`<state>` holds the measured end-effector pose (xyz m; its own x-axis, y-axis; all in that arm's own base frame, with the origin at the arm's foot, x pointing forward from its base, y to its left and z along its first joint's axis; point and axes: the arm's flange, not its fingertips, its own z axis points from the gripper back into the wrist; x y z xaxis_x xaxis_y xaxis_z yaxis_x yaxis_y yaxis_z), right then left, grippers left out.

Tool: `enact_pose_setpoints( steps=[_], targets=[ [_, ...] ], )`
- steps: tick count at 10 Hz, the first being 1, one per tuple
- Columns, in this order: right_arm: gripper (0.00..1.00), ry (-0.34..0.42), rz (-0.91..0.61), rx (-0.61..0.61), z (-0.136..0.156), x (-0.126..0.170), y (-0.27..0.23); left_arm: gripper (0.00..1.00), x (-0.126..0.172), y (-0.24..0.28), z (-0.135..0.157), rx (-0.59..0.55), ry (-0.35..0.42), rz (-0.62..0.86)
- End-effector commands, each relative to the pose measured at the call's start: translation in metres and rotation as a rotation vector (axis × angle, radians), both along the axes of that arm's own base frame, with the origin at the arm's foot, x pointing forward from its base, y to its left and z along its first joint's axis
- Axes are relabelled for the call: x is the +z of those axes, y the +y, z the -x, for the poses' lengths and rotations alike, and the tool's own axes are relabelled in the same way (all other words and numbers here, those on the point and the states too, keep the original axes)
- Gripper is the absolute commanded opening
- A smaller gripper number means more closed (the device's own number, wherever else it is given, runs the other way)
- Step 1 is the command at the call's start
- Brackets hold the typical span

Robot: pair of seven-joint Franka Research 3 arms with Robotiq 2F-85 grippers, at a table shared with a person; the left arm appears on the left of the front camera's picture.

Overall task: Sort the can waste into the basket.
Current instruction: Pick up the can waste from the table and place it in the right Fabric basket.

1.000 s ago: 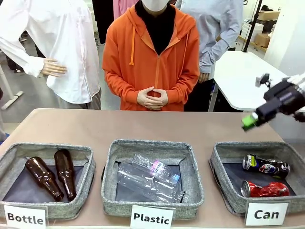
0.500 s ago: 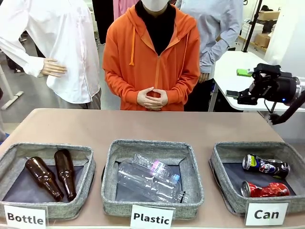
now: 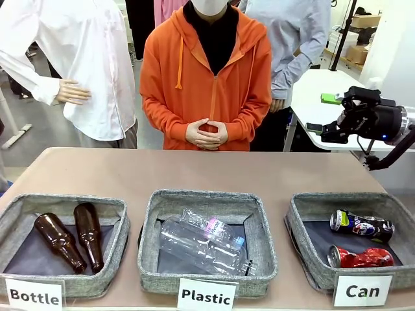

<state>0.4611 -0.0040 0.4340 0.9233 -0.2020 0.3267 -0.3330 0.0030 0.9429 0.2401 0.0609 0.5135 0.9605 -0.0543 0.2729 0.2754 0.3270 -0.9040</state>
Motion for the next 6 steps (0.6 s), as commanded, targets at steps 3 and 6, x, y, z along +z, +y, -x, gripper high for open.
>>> enact_pose_setpoints(
  steps=[3, 6],
  targets=[
    [1.00, -0.006, 0.014, -0.003, -0.0034, 0.0014, -0.0049, 1.00, 0.0018, -0.0026, 0.0015, 0.000, 0.004, 0.021],
    [1.00, -0.006, 0.014, -0.003, -0.0034, 0.0014, -0.0049, 1.00, 0.0018, -0.0026, 0.0015, 0.000, 0.004, 0.021]
  ],
)
